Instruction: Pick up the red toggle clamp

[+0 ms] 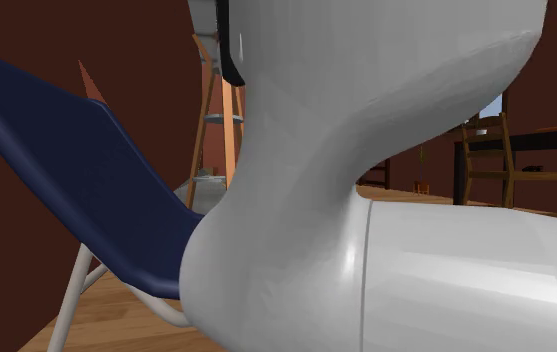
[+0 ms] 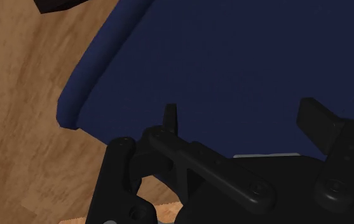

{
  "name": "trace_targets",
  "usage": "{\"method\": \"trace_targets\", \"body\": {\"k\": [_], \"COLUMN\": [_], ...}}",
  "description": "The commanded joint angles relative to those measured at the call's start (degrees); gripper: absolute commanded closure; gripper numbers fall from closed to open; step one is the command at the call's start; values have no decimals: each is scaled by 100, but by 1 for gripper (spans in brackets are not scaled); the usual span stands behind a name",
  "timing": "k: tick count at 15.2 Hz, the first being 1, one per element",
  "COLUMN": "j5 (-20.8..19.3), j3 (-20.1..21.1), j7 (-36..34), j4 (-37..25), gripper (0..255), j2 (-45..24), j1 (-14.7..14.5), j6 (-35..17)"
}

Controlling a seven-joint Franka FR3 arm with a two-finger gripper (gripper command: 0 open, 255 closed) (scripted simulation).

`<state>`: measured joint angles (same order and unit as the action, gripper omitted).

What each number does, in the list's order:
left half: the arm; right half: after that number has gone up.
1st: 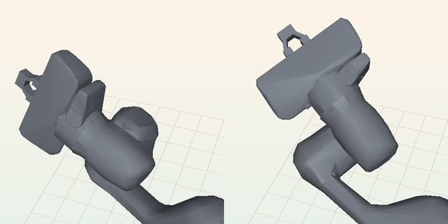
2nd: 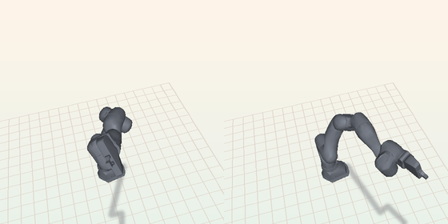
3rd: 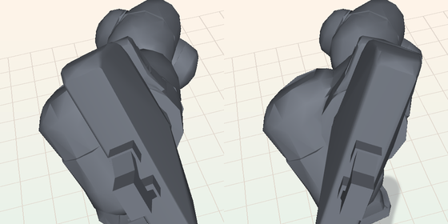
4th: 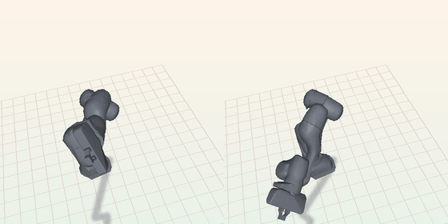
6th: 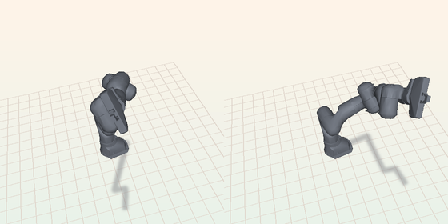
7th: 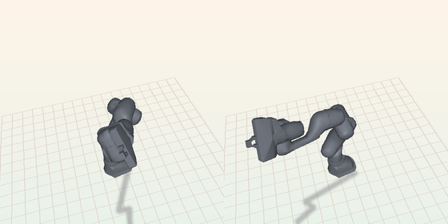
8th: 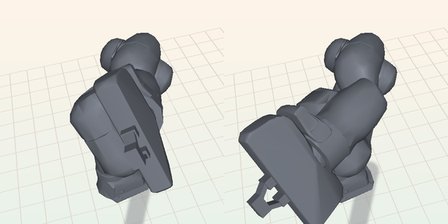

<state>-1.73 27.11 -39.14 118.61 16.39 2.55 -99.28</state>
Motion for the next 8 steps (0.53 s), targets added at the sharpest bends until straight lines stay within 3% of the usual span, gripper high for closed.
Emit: {"method": "trace_targets", "body": {"k": [1, 5, 8], "j5": [-220, -826, -1366], "j3": [266, 641, 777], "j7": [-494, -1408, -2052], "j4": [-424, -1321, -2125], "gripper": [0, 0, 0], "j2": [-530, -1619, -2504], "j1": [22, -53, -281], "j6": [-20, 77, 286]}}
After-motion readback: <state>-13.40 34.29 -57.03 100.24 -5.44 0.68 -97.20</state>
